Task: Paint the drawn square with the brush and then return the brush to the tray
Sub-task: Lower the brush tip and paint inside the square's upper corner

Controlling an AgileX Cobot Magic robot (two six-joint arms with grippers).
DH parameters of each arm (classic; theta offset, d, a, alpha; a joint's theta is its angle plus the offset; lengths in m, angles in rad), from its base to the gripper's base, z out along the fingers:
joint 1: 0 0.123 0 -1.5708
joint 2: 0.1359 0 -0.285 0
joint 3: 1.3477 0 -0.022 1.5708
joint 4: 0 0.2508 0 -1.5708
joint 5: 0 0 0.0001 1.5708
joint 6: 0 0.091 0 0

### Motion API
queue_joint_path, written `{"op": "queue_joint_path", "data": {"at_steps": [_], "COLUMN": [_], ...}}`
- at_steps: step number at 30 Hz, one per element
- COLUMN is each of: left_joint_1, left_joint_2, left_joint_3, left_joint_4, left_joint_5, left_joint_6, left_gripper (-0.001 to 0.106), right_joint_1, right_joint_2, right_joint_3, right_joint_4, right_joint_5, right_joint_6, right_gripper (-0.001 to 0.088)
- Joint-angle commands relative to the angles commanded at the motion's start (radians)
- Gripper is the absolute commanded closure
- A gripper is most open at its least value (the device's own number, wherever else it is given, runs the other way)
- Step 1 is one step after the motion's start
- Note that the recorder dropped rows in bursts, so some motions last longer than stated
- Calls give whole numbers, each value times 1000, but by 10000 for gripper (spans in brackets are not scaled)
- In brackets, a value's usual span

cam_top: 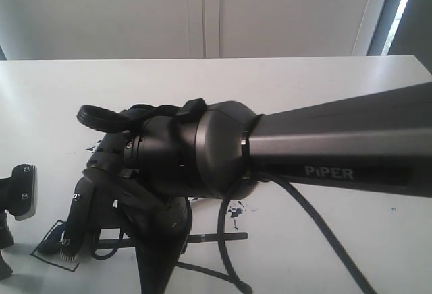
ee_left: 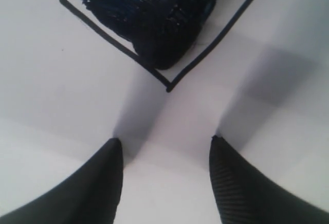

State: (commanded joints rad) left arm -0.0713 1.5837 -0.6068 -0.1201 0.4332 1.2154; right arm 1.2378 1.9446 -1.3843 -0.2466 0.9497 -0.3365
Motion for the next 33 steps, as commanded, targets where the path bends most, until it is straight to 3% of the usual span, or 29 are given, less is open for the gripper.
{"op": "queue_joint_path", "data": {"at_steps": [15,33], "left_joint_1": [0,0], "left_joint_2": [0,0], "left_joint_3": [0,0], "left_joint_4": [0,0], "left_joint_5": [0,-2], "left_joint_6": [0,0], "left_gripper": [494,494], "right_joint_1": [0,-2], "right_joint_2": [0,2], "right_joint_3": [0,0], "right_joint_4": [1,-166], "right_joint_5": [-37,-13], "right_joint_6": [-3,126], "right_gripper": [868,868]}}
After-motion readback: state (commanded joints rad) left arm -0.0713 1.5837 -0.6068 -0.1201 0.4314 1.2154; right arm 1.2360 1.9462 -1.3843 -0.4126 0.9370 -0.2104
